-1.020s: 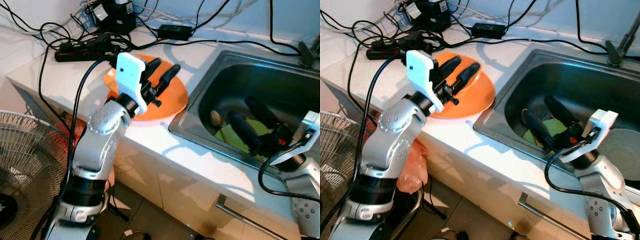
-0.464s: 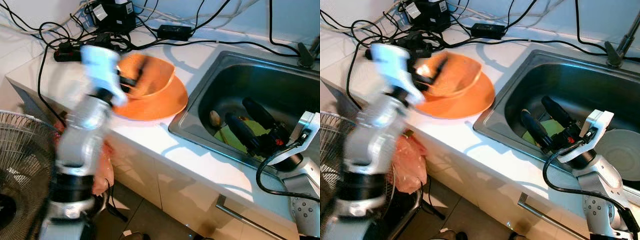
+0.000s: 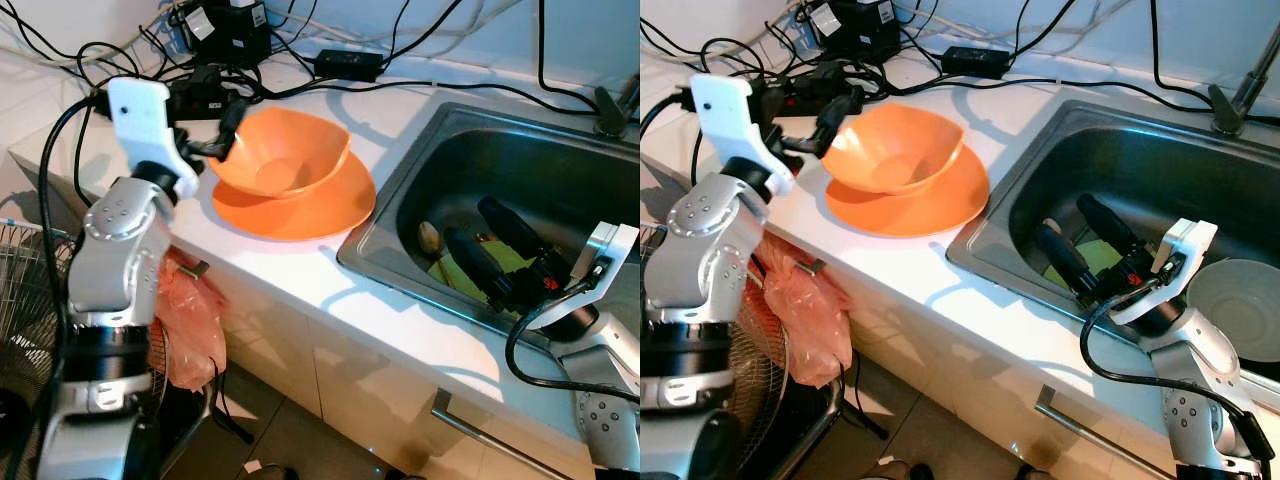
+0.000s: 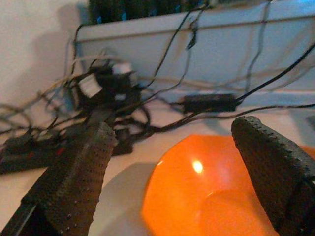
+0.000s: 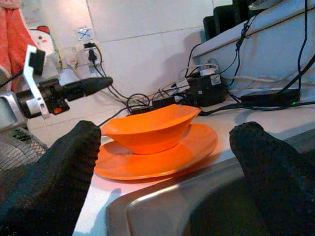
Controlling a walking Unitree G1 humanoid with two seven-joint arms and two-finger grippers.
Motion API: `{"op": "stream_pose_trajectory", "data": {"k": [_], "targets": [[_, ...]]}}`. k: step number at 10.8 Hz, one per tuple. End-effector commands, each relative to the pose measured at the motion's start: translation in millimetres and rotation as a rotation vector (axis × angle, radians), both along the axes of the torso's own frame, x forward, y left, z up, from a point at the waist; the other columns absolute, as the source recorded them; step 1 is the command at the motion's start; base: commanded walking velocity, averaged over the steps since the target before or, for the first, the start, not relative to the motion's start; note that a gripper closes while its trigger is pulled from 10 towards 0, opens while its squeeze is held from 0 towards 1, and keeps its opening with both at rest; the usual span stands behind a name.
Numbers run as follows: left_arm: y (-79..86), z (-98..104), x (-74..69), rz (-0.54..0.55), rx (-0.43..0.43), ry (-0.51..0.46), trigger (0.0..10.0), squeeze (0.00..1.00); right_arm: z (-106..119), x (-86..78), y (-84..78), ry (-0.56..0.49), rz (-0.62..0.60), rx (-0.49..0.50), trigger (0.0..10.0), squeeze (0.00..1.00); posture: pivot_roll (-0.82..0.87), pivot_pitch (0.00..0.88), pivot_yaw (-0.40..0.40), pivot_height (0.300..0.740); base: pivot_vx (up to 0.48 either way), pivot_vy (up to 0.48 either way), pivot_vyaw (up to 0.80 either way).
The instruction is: Kitchen organization
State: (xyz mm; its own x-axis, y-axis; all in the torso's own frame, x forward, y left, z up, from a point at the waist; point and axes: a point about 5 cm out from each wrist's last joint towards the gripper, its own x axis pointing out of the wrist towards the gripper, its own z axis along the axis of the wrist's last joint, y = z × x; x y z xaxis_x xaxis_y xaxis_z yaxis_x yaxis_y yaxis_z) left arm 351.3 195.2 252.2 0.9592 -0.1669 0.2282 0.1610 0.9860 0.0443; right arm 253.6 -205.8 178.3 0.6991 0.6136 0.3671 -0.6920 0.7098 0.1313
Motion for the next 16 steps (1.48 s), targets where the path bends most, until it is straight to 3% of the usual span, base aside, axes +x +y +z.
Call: {"op": "stream_pose_trajectory", "data": {"k": [1,2,7,10,12,14,16], "targets": [[9.0,3.1,1.6,0.034,-0.019,-0.002,10.0,1.00,-7.3,0.5,3.1,0.027,0.018,0.017,10.0,0.00,0.05,0.126,0.095,0.740,0.000,0.000,0.00],[10.9,-2.6,5.3,0.046,-0.001,0.038,10.0,0.00,-7.2,0.6,3.4,0.027,0.016,0.017,10.0,0.00,0.05,0.129,0.096,0.740,0.000,0.000,0.00],[-4.1,-12.3,17.8,-0.018,-0.099,0.115,10.0,0.00,-8.3,1.4,6.7,0.028,0.021,0.021,10.0,0.00,0.04,0.128,0.100,0.740,0.000,0.000,0.00],[-10.2,-14.7,21.7,0.005,-0.148,0.142,10.0,0.00,-7.9,1.7,6.3,0.025,0.017,0.022,10.0,0.00,0.04,0.124,0.104,0.740,0.000,0.000,0.00],[-5.0,-19.3,20.5,0.064,-0.148,0.167,10.0,0.00,-7.7,1.1,6.3,0.022,0.017,0.023,10.0,0.00,0.04,0.124,0.104,0.740,0.000,0.000,0.00],[11.5,-27.1,18.4,0.140,-0.153,0.197,10.0,0.00,-8.4,1.1,6.2,0.022,0.016,0.025,10.0,0.00,0.04,0.116,0.106,0.740,0.000,0.000,0.00],[10.9,-35.2,18.3,0.141,-0.160,0.238,10.0,0.00,-8.0,1.8,5.7,0.021,0.019,0.022,10.0,0.00,0.03,0.108,0.105,0.740,0.000,0.000,0.00]]}}
